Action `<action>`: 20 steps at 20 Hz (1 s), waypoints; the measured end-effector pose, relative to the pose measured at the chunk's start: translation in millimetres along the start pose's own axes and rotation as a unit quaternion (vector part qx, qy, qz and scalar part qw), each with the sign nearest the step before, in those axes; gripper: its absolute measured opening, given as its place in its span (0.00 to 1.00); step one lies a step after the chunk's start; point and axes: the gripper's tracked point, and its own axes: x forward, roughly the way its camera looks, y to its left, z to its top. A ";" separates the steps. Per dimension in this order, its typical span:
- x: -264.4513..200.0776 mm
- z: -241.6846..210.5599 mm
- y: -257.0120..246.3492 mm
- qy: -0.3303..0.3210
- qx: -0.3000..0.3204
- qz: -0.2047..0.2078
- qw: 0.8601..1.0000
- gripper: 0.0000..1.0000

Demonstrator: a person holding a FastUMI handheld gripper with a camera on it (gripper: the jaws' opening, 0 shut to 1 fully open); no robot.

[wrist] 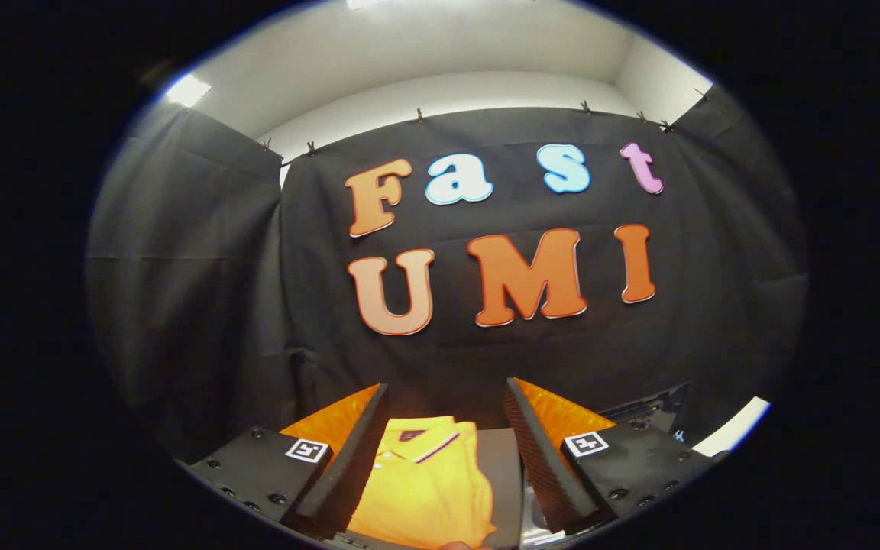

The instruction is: Put the clothes into the washing machine and then close the washing machine lid.

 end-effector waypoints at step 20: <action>82.1 -204.5 60.8 0.265 0.008 -0.047 0.963 0.98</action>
